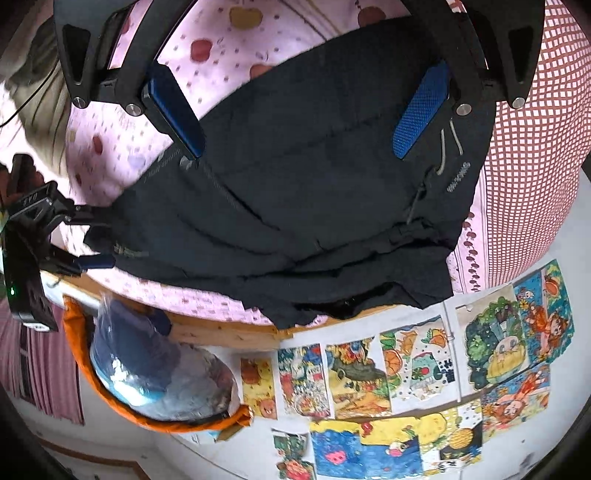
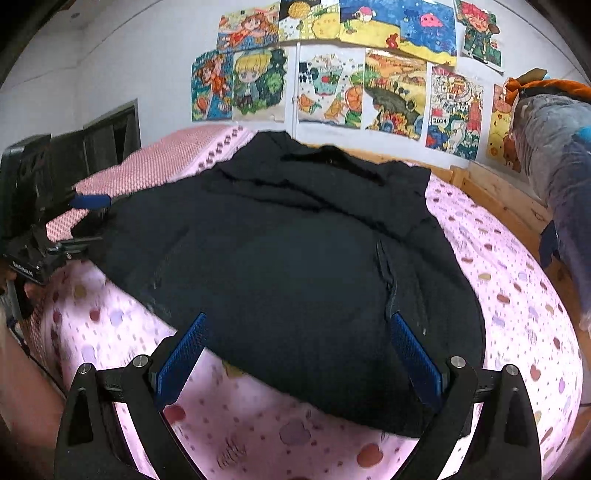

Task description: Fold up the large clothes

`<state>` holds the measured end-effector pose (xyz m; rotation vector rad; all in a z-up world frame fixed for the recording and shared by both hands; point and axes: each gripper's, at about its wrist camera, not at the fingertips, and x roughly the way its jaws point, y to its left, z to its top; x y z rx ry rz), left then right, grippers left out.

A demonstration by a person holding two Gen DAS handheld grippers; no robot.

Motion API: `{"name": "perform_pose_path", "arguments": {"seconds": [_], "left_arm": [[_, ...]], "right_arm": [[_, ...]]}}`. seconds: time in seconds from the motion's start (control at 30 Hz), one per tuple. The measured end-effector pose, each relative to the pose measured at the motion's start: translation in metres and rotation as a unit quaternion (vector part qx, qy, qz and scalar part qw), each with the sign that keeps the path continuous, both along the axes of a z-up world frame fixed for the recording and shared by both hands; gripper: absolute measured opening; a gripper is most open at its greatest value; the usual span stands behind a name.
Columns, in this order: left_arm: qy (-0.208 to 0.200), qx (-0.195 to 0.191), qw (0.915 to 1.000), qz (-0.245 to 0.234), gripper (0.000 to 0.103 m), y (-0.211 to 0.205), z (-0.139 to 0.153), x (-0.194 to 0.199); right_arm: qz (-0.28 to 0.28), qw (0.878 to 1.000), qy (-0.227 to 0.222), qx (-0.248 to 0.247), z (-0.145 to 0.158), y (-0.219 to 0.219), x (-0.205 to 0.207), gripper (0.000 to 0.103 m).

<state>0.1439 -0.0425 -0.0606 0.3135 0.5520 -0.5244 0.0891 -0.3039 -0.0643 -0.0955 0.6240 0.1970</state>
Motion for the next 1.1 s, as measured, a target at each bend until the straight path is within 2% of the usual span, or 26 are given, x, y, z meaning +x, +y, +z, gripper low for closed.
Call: {"name": "perform_pose_path", "arguments": {"seconds": [0.2,0.4,0.73,0.9,1.1], "left_arm": [[0.008,0.028,0.9995,-0.014,0.102,0.0,-0.015,-0.004],[0.009,0.055,0.9982,-0.021,0.102,0.001,-0.027,-0.007],[-0.022,0.118,0.9927,-0.012,0.103,-0.01,-0.043,-0.011],[-0.041,0.131,0.9905,0.006,0.103,-0.013,-0.049,-0.013],[-0.087,0.135,0.9863,0.037,0.103,-0.01,-0.048,-0.021]], "right_arm": [[-0.002,0.999,0.033,-0.008,-0.023,-0.001,-0.004,0.096],[0.008,0.998,0.028,-0.06,-0.028,0.009,-0.006,0.096],[-0.003,0.998,0.02,-0.066,-0.033,0.011,-0.007,0.099],[-0.014,0.994,0.006,-0.105,-0.04,0.021,-0.007,0.101],[-0.053,0.992,-0.02,-0.111,-0.039,0.016,-0.012,0.101]]}}
